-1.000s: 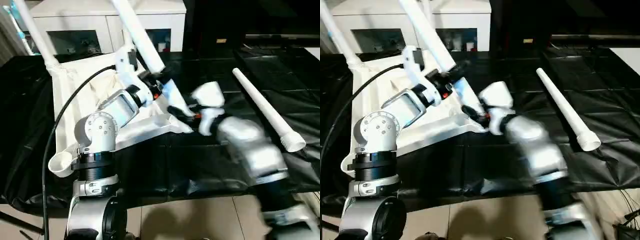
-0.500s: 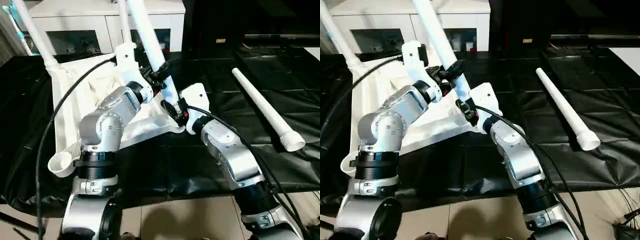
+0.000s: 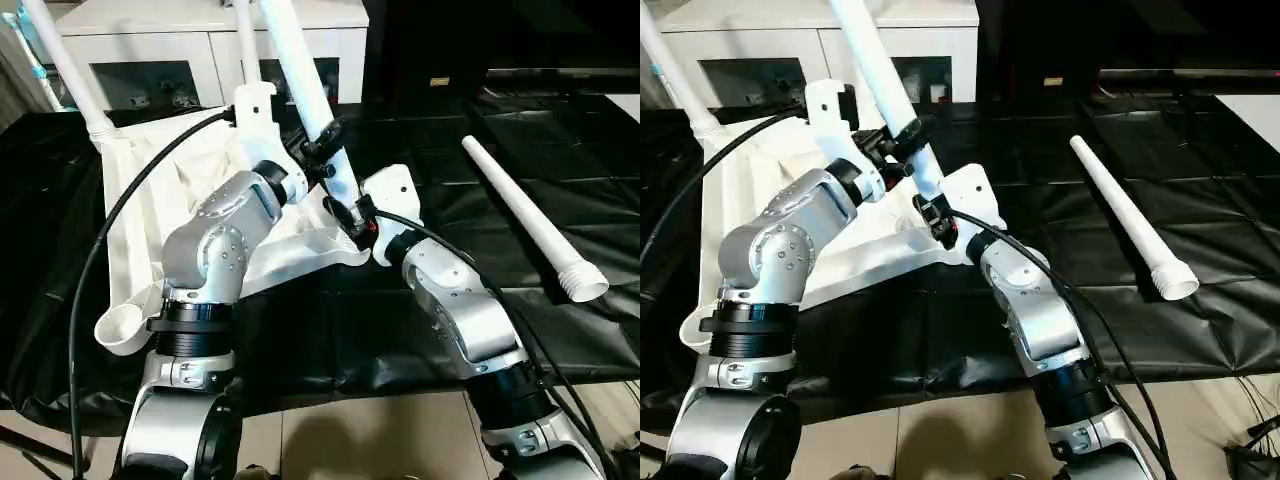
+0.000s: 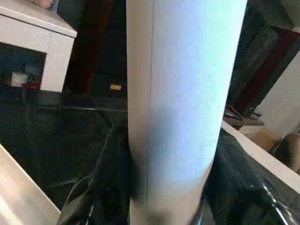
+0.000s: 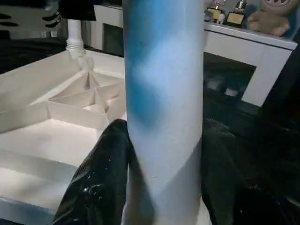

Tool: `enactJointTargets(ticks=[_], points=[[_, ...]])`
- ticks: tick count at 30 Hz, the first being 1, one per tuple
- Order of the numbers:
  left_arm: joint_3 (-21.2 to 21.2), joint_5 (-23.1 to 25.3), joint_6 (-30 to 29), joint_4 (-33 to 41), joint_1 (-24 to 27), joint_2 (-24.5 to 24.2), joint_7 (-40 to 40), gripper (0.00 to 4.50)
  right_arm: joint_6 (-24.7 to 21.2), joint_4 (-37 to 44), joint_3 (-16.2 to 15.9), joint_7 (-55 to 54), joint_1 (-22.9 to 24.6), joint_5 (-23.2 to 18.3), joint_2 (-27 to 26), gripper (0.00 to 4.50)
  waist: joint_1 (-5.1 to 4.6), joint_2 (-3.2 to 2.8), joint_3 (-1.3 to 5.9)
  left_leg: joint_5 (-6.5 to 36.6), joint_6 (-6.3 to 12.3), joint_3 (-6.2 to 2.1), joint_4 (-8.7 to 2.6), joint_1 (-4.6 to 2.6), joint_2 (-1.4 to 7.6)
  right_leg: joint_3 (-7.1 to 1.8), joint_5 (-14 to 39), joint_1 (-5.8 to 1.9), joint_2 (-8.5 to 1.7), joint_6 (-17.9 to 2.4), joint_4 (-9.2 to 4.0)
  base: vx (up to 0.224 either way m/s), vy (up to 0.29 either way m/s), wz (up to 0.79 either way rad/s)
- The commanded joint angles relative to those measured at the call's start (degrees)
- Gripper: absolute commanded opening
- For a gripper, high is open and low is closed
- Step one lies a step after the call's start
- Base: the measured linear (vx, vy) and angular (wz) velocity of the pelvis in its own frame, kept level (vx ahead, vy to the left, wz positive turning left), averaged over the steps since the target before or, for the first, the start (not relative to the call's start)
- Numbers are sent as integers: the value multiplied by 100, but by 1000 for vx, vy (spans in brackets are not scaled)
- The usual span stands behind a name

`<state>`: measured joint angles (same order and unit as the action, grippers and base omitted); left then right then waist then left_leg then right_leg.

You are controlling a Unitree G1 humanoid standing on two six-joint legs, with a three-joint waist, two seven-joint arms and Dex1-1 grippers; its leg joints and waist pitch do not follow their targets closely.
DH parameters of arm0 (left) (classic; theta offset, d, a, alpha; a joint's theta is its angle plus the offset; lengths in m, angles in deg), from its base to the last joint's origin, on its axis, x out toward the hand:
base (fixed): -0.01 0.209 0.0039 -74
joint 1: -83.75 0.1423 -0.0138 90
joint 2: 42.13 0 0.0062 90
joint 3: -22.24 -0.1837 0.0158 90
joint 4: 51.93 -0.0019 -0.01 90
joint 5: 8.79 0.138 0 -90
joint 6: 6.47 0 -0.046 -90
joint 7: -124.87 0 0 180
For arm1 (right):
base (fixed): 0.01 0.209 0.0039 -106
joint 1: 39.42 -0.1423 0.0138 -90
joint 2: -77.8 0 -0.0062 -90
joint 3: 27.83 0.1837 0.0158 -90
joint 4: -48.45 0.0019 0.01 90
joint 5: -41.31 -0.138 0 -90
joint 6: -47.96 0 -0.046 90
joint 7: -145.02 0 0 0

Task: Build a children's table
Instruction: Pick table leg

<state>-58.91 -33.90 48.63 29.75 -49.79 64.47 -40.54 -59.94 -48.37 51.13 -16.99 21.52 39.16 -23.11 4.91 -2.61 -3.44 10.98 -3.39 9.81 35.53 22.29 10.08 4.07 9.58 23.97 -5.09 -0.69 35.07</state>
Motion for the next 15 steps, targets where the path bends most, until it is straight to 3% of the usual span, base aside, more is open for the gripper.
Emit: enactJointTargets(ticks=[1, 7, 12, 13, 15], points=[[33, -84, 44, -34, -85, -103, 161, 185, -128, 137, 224, 269, -71, -375, -9, 256, -23, 7, 460, 825, 326, -78, -423, -71, 200, -235, 723, -384, -266, -1119, -366, 0, 0, 0], [-364, -205, -362, 86, 0, -634, 1060, 184, -559, 427, 627, 1150, -139, -1248, 238, 303, -10, -4, 468, 622, 448, -78, -410, -80, 215, -236, 427, -375, -256, -1246, -313, 0, 0, 0], [-284, -710, -813, 132, -69, -1261, 2112, 184, -1530, 908, 943, 2393, -72, -2215, 1130, 342, 19, 17, 465, 700, 425, -73, -408, -88, 210, -241, 566, -409, -269, -1311, -308, 0, 0, 0], [-284, -710, -813, 132, -69, -1261, 2112, 184, -1530, 908, 943, 2393, -72, -2215, 1130, 342, 18, 10, 460, 706, 418, -71, -407, -87, 206, -239, 616, -399, -271, -1327, -310, 0, 0, 0], [-251, -974, -1094, 76, -165, -1511, 2519, 184, -1871, 1012, 1158, 2674, -106, -2591, 1385, 380, 21, 13, 459, 732, 386, -66, -403, -92, 204, -239, 707, -393, -278, -1330, -321, 0, 0, 0]])
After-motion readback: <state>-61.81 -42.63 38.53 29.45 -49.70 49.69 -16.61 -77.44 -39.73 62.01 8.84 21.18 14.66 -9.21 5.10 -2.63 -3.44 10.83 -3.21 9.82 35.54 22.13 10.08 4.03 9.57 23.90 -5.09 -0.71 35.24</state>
